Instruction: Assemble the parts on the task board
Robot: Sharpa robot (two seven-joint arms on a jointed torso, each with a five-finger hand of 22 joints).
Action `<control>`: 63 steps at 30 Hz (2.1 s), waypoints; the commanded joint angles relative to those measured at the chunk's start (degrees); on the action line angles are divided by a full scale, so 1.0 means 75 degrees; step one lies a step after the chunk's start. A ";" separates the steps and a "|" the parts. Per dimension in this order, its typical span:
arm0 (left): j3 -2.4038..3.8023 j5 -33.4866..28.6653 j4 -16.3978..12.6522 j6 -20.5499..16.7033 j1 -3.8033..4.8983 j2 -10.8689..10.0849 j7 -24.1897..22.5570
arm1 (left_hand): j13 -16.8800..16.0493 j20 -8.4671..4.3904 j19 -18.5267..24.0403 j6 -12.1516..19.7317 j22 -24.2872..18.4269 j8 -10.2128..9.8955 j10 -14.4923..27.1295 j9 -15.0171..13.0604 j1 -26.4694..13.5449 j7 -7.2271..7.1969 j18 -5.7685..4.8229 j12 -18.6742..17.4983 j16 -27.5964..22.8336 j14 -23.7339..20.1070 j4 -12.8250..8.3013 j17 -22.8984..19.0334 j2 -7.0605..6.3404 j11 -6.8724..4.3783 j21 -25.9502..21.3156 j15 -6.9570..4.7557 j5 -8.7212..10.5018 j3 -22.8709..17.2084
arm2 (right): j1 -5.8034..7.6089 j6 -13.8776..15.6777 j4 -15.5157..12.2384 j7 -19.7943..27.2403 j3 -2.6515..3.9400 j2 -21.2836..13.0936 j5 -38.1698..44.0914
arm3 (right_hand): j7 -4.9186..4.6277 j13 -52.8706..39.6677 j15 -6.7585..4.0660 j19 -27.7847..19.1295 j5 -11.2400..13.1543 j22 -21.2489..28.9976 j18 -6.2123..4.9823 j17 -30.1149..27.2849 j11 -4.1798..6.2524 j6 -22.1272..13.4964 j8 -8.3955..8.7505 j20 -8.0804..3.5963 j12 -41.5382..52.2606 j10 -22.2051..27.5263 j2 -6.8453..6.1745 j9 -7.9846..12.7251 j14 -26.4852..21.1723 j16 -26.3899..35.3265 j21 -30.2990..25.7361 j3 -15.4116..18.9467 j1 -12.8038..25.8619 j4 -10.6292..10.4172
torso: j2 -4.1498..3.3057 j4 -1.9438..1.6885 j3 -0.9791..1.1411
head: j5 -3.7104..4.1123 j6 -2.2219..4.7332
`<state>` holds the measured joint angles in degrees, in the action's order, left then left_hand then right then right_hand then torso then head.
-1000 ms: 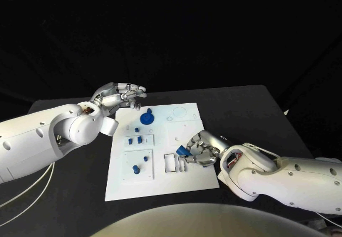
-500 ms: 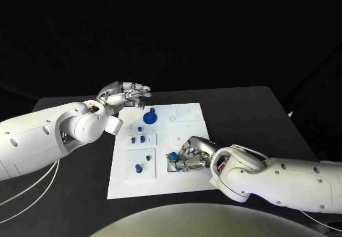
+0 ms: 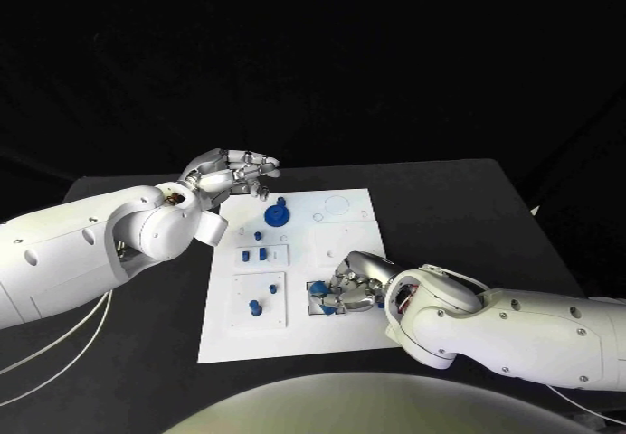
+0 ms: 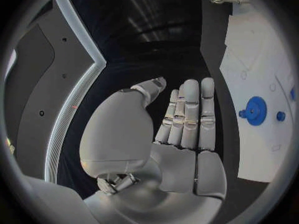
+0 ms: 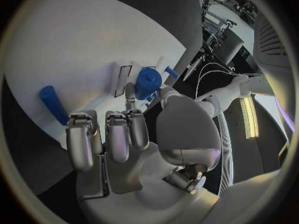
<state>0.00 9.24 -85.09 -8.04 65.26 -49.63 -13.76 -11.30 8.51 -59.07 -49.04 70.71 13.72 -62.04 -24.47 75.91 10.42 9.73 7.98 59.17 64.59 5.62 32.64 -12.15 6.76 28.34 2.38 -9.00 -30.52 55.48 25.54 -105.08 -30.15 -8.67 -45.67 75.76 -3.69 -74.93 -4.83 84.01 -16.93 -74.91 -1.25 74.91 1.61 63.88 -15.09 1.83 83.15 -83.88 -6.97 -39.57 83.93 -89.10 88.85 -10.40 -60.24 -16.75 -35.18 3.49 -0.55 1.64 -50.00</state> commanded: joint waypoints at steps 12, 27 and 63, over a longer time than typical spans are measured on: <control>0.0005 -0.0020 -0.0022 0.0077 0.0004 -0.0005 -0.0017 | 0.0012 0.0025 -0.0025 0.0040 -0.0006 0.0043 0.0041 -0.0011 -0.0069 -0.0019 0.0088 0.0041 0.0016 -0.0013 0.0042 -0.0012 0.0034 0.0013 -0.0025 0.0031 -0.0030 -0.0019 | -0.0011 -0.0126 0.0033 -0.0046 -0.0006 0.0079 0.0363 | 0.0247 -0.1226 -0.0052 0.0689 0.1049 -0.1941 0.0113 0.1776 0.0056 0.0353 -0.0027 -0.0075 -0.0046 -0.0309 -0.0330 -0.0274 0.0758 -0.0041 -0.0068 0.1368 0.0964 -0.0034 | 0.0004 0.0002 0.0000 | -0.0009 0.0001; 0.0005 -0.0014 -0.0024 0.0072 0.0004 -0.0036 0.0006 | 0.0012 0.0025 -0.0024 0.0043 -0.0009 0.0051 0.0045 -0.0011 -0.0069 -0.0019 0.0089 0.0046 0.0019 -0.0015 0.0043 -0.0014 0.0039 0.0013 -0.0026 0.0030 -0.0034 -0.0021 | 0.0001 -0.0110 -0.0280 0.0382 -0.0006 -0.0246 0.0346 | 0.0287 -0.1336 -0.0081 0.0708 0.0726 -0.1954 0.0122 0.1838 0.0092 0.0342 0.0054 -0.0099 0.0019 -0.0369 0.0050 -0.0381 0.0771 -0.0059 -0.0029 0.1032 -0.0654 0.0082 | 0.0009 0.0019 0.0003 | -0.0068 0.0001; 0.0004 -0.0011 -0.0041 0.0040 0.0004 -0.0094 -0.0008 | 0.0013 0.0025 -0.0023 0.0053 -0.0015 0.0069 0.0054 -0.0011 -0.0068 -0.0019 0.0089 0.0057 0.0025 -0.0020 0.0040 -0.0017 0.0045 0.0013 -0.0028 0.0030 -0.0044 -0.0023 | 0.0247 0.0613 -0.0509 0.0768 0.0001 -0.0981 0.0311 | 0.0260 -0.1186 -0.0086 0.0661 0.0361 -0.1925 0.0101 0.1817 0.0082 0.0218 0.0251 -0.0122 -0.0263 -0.0239 -0.0143 -0.0442 0.0765 -0.0049 -0.0119 0.0703 -0.1516 0.0034 | 0.0008 0.0023 0.0004 | -0.0060 0.0001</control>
<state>-0.01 9.28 -85.19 -8.09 65.26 -50.37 -13.44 -11.30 8.51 -59.07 -49.04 70.68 13.94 -62.05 -24.47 75.69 10.42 9.73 8.21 59.17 64.59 5.62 32.60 -11.92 6.76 28.34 2.38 -9.00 -30.52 57.02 27.09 -108.42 -26.40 -8.69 -52.31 78.46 -1.80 -74.92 -5.44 84.01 -13.98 -74.92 -1.26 74.90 2.36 65.83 -13.38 1.01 81.44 -83.93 -7.28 -42.85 84.14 -89.32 88.24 -5.10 -71.65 -16.20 -35.14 3.60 -0.53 1.14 -50.00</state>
